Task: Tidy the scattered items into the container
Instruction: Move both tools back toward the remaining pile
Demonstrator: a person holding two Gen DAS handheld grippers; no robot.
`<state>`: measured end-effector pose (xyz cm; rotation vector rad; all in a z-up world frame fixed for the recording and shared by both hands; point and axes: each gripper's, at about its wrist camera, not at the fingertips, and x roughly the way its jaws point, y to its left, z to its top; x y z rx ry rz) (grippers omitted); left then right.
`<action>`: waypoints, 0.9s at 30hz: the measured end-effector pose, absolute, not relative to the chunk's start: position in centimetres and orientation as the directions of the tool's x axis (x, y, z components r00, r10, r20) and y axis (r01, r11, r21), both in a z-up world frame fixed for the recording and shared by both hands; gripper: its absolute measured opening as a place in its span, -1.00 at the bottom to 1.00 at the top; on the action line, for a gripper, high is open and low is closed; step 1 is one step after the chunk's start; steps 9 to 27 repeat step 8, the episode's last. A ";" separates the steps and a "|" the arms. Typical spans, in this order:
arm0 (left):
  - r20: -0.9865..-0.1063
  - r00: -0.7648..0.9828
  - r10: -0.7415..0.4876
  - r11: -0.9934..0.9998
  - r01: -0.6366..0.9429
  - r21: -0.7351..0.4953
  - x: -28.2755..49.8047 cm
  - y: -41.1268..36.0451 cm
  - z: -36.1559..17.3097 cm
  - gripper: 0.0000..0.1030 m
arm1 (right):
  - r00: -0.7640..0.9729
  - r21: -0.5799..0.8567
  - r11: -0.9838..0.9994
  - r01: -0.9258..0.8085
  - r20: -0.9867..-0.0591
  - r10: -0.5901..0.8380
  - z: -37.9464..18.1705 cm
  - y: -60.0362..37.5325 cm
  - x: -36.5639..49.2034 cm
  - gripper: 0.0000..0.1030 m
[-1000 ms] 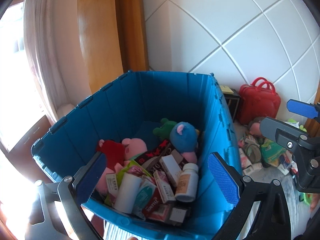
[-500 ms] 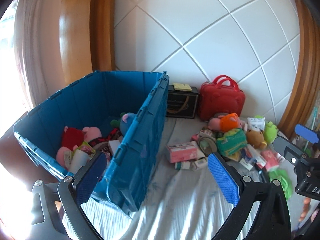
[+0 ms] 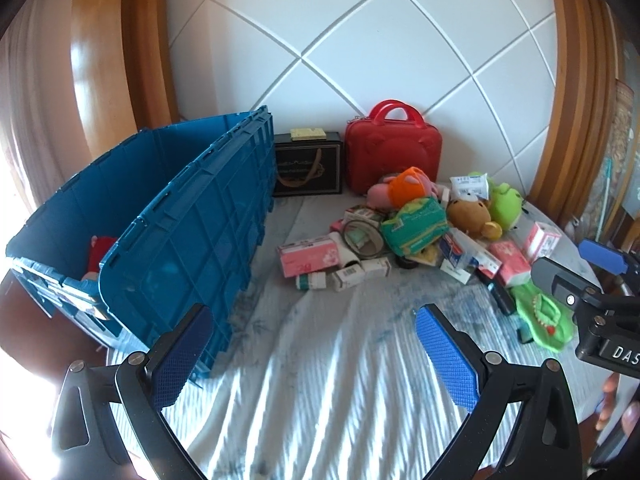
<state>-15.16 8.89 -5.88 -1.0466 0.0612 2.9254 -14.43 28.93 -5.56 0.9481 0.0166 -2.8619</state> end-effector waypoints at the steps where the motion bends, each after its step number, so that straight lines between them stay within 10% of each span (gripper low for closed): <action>1: -0.636 -0.771 0.020 -0.999 -0.044 0.021 -15.1 9.0 -5.9 0.99 | -0.795 0.030 -0.992 0.122 -0.595 -0.116 -5.6 29.1 -14.4 0.94; 27: -0.623 -0.782 0.017 -0.999 -0.033 0.015 -14.9 9.1 -5.9 0.99 | -0.798 0.034 -0.992 0.122 -0.592 -0.118 -5.3 29.4 -14.4 0.94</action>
